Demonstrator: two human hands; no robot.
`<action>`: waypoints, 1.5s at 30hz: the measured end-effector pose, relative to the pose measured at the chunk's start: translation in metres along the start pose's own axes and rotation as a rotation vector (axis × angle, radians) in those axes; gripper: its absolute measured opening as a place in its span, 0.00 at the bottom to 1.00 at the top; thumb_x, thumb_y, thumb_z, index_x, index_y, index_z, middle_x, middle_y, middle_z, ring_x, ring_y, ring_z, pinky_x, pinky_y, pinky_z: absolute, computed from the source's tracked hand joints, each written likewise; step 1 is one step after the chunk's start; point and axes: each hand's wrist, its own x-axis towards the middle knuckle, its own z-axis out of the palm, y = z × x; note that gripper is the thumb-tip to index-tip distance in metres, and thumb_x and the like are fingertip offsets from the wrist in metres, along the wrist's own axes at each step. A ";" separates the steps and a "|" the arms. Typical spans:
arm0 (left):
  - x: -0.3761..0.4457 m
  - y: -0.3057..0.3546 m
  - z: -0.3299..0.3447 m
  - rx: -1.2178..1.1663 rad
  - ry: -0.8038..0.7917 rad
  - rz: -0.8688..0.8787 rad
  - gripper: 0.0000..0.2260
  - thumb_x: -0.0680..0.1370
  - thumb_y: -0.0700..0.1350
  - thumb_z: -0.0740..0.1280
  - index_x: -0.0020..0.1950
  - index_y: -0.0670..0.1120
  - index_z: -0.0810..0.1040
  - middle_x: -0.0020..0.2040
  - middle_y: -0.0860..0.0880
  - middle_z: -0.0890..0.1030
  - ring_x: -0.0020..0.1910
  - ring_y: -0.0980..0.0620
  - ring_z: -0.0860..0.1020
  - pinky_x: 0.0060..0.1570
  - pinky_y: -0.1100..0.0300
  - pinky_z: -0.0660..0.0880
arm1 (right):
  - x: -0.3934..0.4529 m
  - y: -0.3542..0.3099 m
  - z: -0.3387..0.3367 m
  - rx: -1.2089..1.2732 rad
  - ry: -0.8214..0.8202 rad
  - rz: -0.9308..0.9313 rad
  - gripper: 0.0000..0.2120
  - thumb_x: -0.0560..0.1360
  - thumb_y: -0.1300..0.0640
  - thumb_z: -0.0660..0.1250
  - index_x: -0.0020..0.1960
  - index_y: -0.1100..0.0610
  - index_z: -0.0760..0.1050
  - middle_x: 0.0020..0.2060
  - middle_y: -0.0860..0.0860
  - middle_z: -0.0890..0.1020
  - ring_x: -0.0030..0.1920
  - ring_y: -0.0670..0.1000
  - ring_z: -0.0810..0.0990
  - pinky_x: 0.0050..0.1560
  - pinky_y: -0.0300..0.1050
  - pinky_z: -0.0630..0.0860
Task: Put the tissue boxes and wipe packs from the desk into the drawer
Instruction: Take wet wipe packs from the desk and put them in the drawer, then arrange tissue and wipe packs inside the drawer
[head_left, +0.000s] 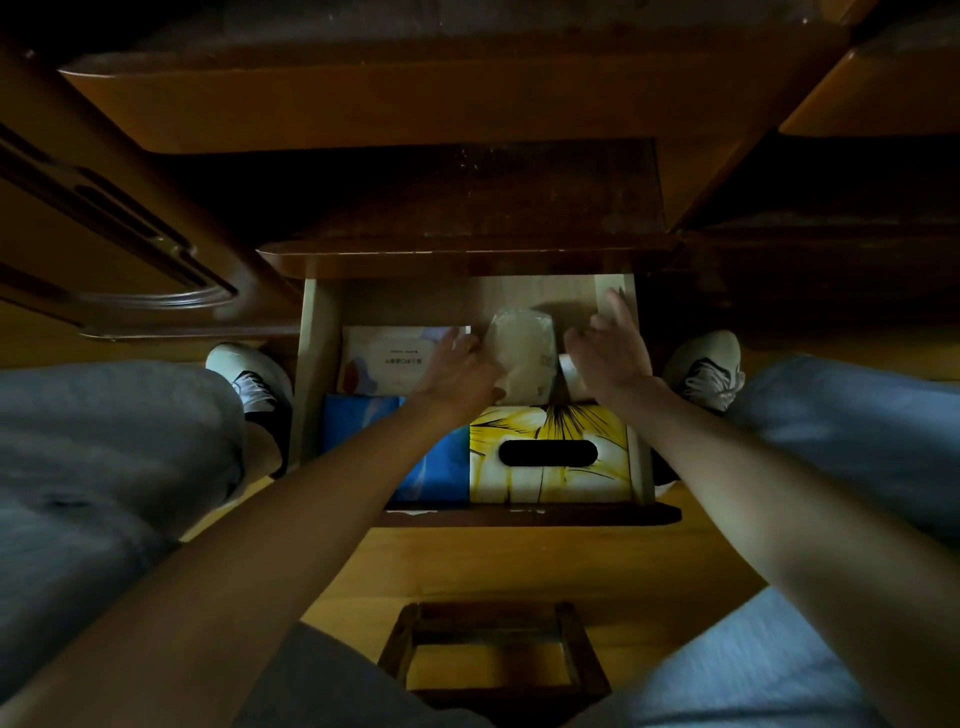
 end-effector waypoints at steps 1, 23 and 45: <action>0.001 0.000 0.000 -0.008 -0.003 0.001 0.19 0.80 0.59 0.63 0.69 0.54 0.77 0.68 0.46 0.78 0.72 0.43 0.67 0.75 0.42 0.54 | -0.001 0.000 0.001 0.008 0.004 0.017 0.03 0.77 0.55 0.66 0.46 0.53 0.75 0.34 0.46 0.78 0.57 0.53 0.78 0.78 0.62 0.42; -0.042 0.017 -0.072 -0.446 0.012 -0.006 0.17 0.83 0.46 0.61 0.73 0.51 0.74 0.73 0.46 0.74 0.63 0.46 0.78 0.55 0.53 0.74 | -0.053 -0.002 -0.026 -0.175 -0.112 0.044 0.17 0.81 0.50 0.60 0.67 0.49 0.78 0.65 0.53 0.78 0.72 0.60 0.67 0.76 0.67 0.47; -0.138 -0.053 -0.499 -0.141 0.960 -0.218 0.08 0.78 0.52 0.65 0.54 0.54 0.81 0.55 0.50 0.80 0.60 0.46 0.75 0.51 0.53 0.75 | -0.151 0.200 -0.401 0.477 0.829 0.321 0.12 0.81 0.45 0.60 0.61 0.46 0.77 0.54 0.44 0.83 0.56 0.52 0.80 0.46 0.45 0.72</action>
